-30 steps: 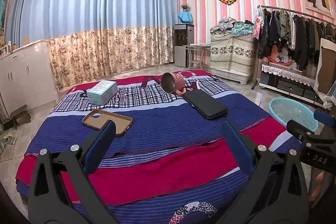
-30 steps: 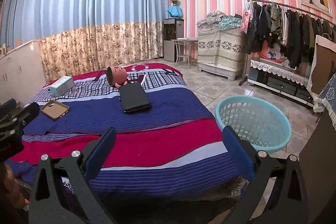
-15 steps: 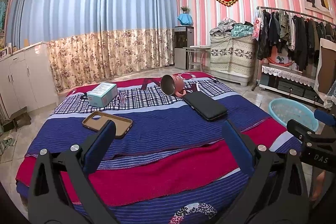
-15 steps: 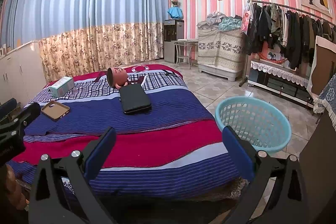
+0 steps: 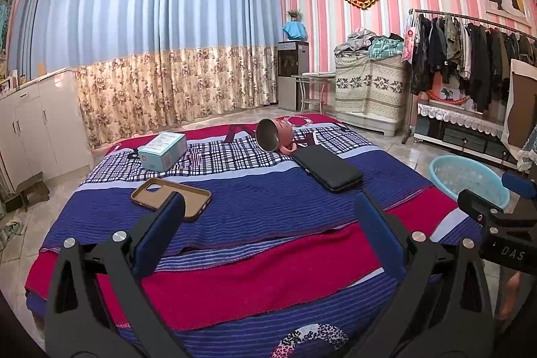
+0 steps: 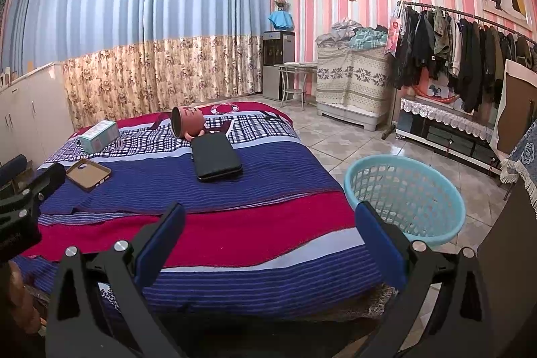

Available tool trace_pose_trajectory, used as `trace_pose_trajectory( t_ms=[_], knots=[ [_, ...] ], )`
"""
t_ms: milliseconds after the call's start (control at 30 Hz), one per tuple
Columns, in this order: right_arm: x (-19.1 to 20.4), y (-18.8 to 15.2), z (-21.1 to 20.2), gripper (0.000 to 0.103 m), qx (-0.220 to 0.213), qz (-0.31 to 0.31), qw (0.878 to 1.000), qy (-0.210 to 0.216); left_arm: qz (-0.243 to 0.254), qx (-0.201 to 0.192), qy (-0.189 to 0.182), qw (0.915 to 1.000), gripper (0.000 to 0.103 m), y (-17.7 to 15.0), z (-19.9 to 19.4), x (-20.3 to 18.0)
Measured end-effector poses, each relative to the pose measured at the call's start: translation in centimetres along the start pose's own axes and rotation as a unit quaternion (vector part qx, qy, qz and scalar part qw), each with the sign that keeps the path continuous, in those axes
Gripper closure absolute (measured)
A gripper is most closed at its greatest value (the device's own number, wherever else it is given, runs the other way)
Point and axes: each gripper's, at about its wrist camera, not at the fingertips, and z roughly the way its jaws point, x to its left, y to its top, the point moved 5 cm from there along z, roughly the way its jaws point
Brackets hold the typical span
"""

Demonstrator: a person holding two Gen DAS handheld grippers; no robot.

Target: Collect trash

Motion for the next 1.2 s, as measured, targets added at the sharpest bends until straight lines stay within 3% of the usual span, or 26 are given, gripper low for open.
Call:
trace_pose_trajectory(
  t_ms=[1200],
  knots=[
    [-0.16,0.28,-0.06,0.004,-0.004,-0.002,1.000,0.000,0.003,0.002,-0.006,1.0000,0.005,-0.56,0.24,-0.04]
  ],
)
